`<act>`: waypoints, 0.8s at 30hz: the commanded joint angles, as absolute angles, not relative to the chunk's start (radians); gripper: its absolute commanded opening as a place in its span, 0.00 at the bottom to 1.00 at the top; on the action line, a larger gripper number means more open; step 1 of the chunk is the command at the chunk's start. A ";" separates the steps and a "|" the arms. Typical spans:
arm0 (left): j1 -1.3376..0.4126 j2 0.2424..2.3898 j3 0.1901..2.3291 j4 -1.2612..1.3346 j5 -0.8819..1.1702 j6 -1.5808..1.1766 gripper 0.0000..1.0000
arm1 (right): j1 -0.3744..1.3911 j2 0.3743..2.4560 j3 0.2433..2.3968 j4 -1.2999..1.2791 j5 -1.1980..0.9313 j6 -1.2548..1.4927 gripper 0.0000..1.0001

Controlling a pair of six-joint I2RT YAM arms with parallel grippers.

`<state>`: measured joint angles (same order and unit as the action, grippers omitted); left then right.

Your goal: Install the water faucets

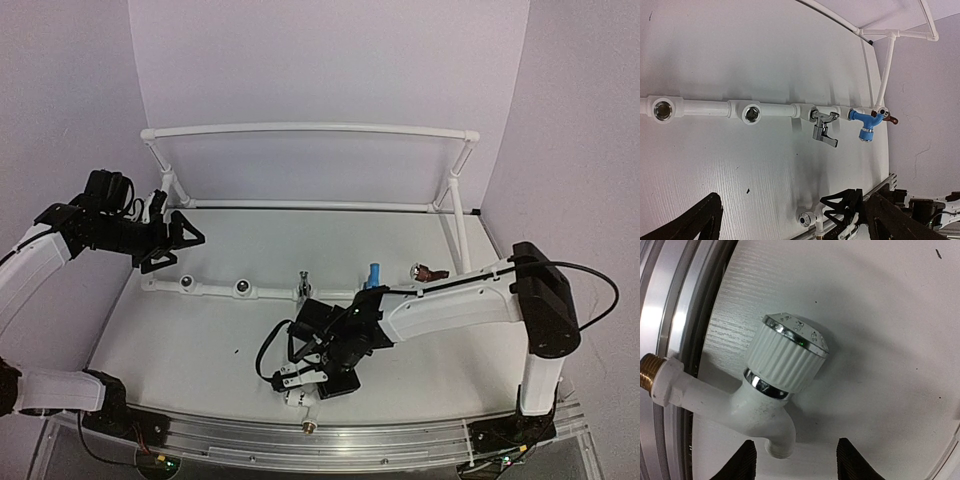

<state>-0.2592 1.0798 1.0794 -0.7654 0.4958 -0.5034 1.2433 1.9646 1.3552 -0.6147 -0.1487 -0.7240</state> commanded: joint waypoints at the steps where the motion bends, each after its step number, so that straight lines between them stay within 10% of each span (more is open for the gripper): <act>1: -0.262 1.054 1.125 -0.731 0.485 -0.502 1.00 | 1.252 2.008 1.349 -0.620 -0.129 -0.711 0.47; 24: -0.262 1.078 1.151 -0.720 0.639 -0.426 1.00 | 1.069 1.843 1.526 -0.645 -0.441 -0.669 0.03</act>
